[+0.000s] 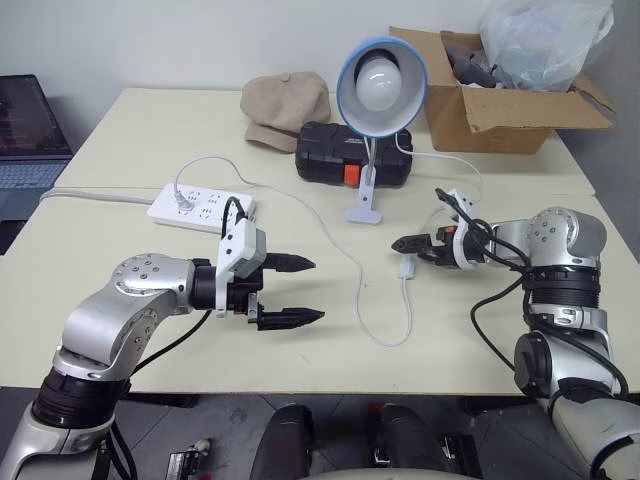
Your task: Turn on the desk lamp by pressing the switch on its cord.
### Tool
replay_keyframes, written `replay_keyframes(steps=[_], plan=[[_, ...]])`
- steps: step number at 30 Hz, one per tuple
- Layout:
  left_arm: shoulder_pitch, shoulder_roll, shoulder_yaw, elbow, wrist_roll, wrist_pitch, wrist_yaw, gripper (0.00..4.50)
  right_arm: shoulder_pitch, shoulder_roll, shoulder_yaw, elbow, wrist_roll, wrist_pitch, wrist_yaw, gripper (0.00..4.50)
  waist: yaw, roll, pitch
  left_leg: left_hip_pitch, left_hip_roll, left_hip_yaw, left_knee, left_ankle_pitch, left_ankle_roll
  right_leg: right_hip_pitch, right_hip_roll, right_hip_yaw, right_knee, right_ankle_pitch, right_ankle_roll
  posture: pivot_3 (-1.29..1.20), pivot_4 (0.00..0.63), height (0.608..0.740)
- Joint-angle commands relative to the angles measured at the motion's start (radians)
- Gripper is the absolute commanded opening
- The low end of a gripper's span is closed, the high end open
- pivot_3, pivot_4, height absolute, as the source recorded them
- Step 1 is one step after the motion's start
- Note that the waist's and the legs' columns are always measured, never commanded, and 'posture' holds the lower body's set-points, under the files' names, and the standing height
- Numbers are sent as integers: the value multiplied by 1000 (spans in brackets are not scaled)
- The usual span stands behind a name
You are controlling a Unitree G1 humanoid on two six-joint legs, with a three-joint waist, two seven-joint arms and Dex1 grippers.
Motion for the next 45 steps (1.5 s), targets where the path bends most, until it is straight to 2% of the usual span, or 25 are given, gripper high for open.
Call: replay_keyframes(steps=[1, 3, 4, 5, 6, 10, 11, 12, 14, 18, 26, 34, 38, 45], plan=[[2, 0, 8, -32, 1, -20, -2, 4500, -6, -9, 18, 16, -7, -17, 5, 3359, -1, 0, 0, 0, 0, 0, 0, 0, 0, 0, 0, 0, 0, 0, 0, 0, 150, 740], [2, 0, 6, -31, 2, -22, -4, 4500, -3, -8, 27, 16, -5, -16, 10, 2823, -1, 0, 0, 0, 0, 0, 0, 0, 0, 0, 0, 0, 0, 0, 0, 0, 150, 740], [2, 0, 6, -30, 3, -22, -4, 4500, -2, -7, 28, 17, -4, -17, 10, 2697, -2, 0, 0, 0, 0, 0, 0, 0, 0, 0, 0, 0, 0, 0, 0, 0, 150, 740], [1, -1, 4, -29, 4, -23, -5, 4500, -2, -7, 29, 20, -5, -19, 10, 2331, -2, 0, 0, 0, 0, 0, 0, 0, 0, 0, 0, 0, 0, 0, 0, 0, 150, 740], [0, -2, 3, -29, 5, -24, -4, 4500, -3, -6, 28, 25, -5, -22, 10, 2198, -3, 0, 0, 0, 0, 0, 0, 0, 0, 0, 0, 0, 0, 0, 0, 0, 150, 740], [3, -2, 1, -28, 5, -25, -6, 4500, 2, -8, 22, 43, -7, -31, 12, 1074, -3, 0, 0, 0, 0, 0, -1, 0, 0, 0, 0, 0, 0, 0, 0, 0, 150, 740], [4, -2, 2, -28, 3, -24, -6, 4500, 6, -9, 17, 43, -4, -30, 13, 977, -3, 0, 0, 0, 0, 0, -1, 0, 0, 0, 0, 0, 0, 0, 0, 0, 150, 740], [5, -3, 3, -27, 2, -23, -5, 4500, 9, -8, 11, 41, -1, -28, 12, 654, -3, 0, 0, 0, 0, 0, -1, 0, 0, 0, 0, 0, 0, 0, 0, 0, 150, 740], [3, -1, 5, -21, -2, -18, -6, 4500, 17, -9, 3, 27, 8, -27, 21, 414, -2, 0, 0, 0, 0, 0, -1, 0, 0, 0, 0, 0, 0, 0, 0, 0, 150, 740], [-33, -13, 16, 13, -16, -1, 2, 4500, 40, -1, -40, -42, 43, -21, 32, 400, 4, 0, 0, -1, 0, 0, -1, 0, 0, 0, 0, 0, -1, 0, 0, 0, 150, 740], [-181, -110, 67, 96, -154, 151, 73, 4500, 117, 78, -219, -303, 187, -19, 48, 395, 0, 0, 0, -2, 0, -2, 0, 0, 0, -1, 0, -2, -1, 0, 0, 0, 150, 740], [-313, -267, 106, 241, -385, 407, 144, 4500, 177, 208, -376, -533, 412, 10, 53, 384, -1, 0, 0, -2, 1, -3, 0, 0, 0, -1, 2, -2, 0, 0, 0, 0, 150, 740], [-312, -313, 80, 266, -407, 469, 153, 4500, 180, 239, -399, -584, 496, 61, 30, 382, -4, 0, 0, -2, 1, -3, -1, 0, 0, -1, 2, -2, 0, 0, 0, 0, 150, 740], [-324, -395, 81, 312, -408, 485, 185, 4500, 221, 223, -337, -641, 620, 79, 18, 381, -3, 0, 0, -2, 0, -3, 0, 0, 0, -1, 1, -1, 0, 0, 0, 0, 150, 740]])
